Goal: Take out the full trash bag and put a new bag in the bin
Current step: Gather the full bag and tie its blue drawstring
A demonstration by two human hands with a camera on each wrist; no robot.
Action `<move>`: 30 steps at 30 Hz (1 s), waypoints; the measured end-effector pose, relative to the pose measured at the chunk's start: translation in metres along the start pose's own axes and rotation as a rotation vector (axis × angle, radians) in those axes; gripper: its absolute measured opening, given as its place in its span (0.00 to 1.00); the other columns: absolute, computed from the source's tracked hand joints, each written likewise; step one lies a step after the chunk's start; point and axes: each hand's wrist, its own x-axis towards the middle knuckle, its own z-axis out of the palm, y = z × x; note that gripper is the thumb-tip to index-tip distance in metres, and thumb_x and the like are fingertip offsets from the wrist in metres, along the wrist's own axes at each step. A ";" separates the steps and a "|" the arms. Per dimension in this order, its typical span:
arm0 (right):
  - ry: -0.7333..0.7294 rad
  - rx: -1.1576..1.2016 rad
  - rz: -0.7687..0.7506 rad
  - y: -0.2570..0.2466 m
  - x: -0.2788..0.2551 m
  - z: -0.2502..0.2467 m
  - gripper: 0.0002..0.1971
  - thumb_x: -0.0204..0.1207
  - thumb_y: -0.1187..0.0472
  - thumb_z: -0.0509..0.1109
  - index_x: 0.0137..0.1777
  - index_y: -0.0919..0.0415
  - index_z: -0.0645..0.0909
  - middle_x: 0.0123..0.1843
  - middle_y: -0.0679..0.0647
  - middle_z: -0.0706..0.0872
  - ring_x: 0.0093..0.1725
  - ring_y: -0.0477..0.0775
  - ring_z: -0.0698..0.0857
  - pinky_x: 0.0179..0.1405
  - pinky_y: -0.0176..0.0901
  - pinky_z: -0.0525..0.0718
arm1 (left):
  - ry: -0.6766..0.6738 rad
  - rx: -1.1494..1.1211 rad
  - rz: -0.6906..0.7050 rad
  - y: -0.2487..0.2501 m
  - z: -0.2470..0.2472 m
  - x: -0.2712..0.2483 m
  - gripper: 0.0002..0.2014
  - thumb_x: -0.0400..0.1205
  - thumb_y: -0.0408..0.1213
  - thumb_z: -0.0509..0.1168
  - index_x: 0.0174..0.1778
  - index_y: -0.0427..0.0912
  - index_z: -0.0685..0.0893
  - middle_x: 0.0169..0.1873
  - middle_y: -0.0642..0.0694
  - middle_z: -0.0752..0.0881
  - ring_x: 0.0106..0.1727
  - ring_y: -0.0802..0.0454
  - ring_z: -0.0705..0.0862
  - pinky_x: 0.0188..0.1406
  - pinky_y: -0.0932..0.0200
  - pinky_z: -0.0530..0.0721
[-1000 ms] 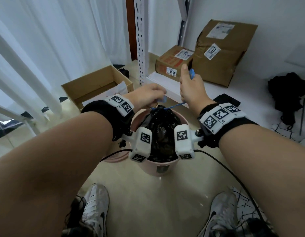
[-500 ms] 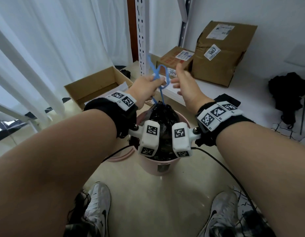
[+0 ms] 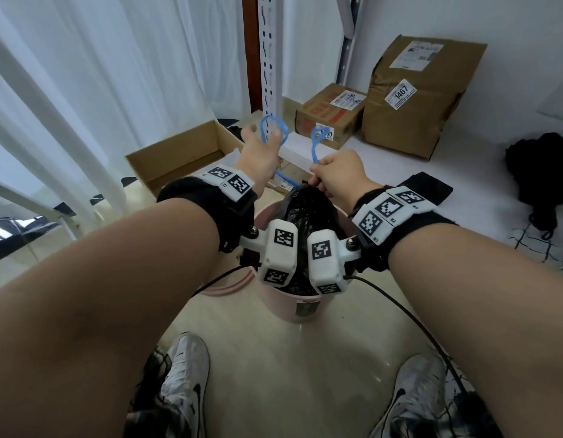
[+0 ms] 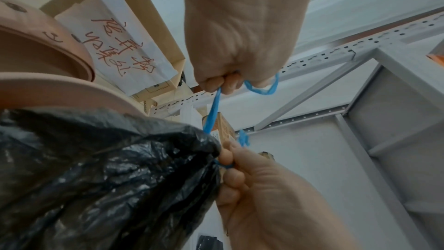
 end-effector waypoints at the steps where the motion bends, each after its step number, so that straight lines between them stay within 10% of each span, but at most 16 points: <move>1: -0.023 -0.037 -0.020 -0.001 0.000 -0.001 0.17 0.78 0.67 0.65 0.27 0.64 0.82 0.25 0.55 0.81 0.21 0.46 0.75 0.27 0.35 0.75 | -0.030 0.018 0.009 0.001 -0.001 0.000 0.24 0.86 0.47 0.53 0.75 0.41 0.57 0.27 0.48 0.69 0.24 0.54 0.68 0.25 0.60 0.69; 7: -0.288 -0.208 -0.156 -0.017 -0.011 -0.006 0.13 0.77 0.66 0.64 0.30 0.66 0.77 0.26 0.56 0.73 0.22 0.49 0.69 0.24 0.37 0.68 | -0.249 0.011 0.123 0.027 0.003 -0.009 0.09 0.88 0.32 0.47 0.50 0.41 0.73 0.27 0.47 0.69 0.27 0.55 0.71 0.27 0.64 0.70; 15: -0.180 -0.162 -0.204 -0.012 -0.007 -0.009 0.24 0.83 0.56 0.62 0.23 0.59 0.77 0.24 0.52 0.77 0.23 0.43 0.75 0.36 0.40 0.73 | -0.338 0.494 0.148 0.020 0.000 -0.009 0.24 0.87 0.50 0.50 0.65 0.33 0.78 0.58 0.41 0.83 0.60 0.46 0.80 0.68 0.53 0.74; 21: -0.239 -0.217 -0.180 -0.009 -0.006 -0.027 0.20 0.83 0.58 0.63 0.29 0.62 0.81 0.11 0.40 0.77 0.15 0.37 0.74 0.20 0.25 0.68 | -0.300 0.828 0.015 0.009 -0.006 -0.016 0.26 0.89 0.46 0.46 0.63 0.27 0.79 0.36 0.40 0.80 0.43 0.42 0.81 0.36 0.57 0.77; 25: -0.354 -0.086 -0.035 0.011 -0.003 -0.038 0.13 0.82 0.59 0.63 0.43 0.63 0.87 0.33 0.50 0.89 0.22 0.45 0.67 0.22 0.34 0.64 | -0.288 1.039 0.126 0.009 -0.017 -0.017 0.18 0.85 0.28 0.53 0.72 0.31 0.71 0.44 0.40 0.83 0.49 0.41 0.83 0.45 0.54 0.80; 30: -0.438 0.102 0.039 0.007 -0.002 -0.033 0.12 0.85 0.65 0.59 0.43 0.63 0.82 0.31 0.53 0.86 0.20 0.41 0.68 0.19 0.29 0.66 | -0.337 0.870 0.058 0.000 -0.022 -0.007 0.09 0.81 0.42 0.65 0.38 0.42 0.79 0.26 0.51 0.72 0.26 0.58 0.70 0.24 0.68 0.69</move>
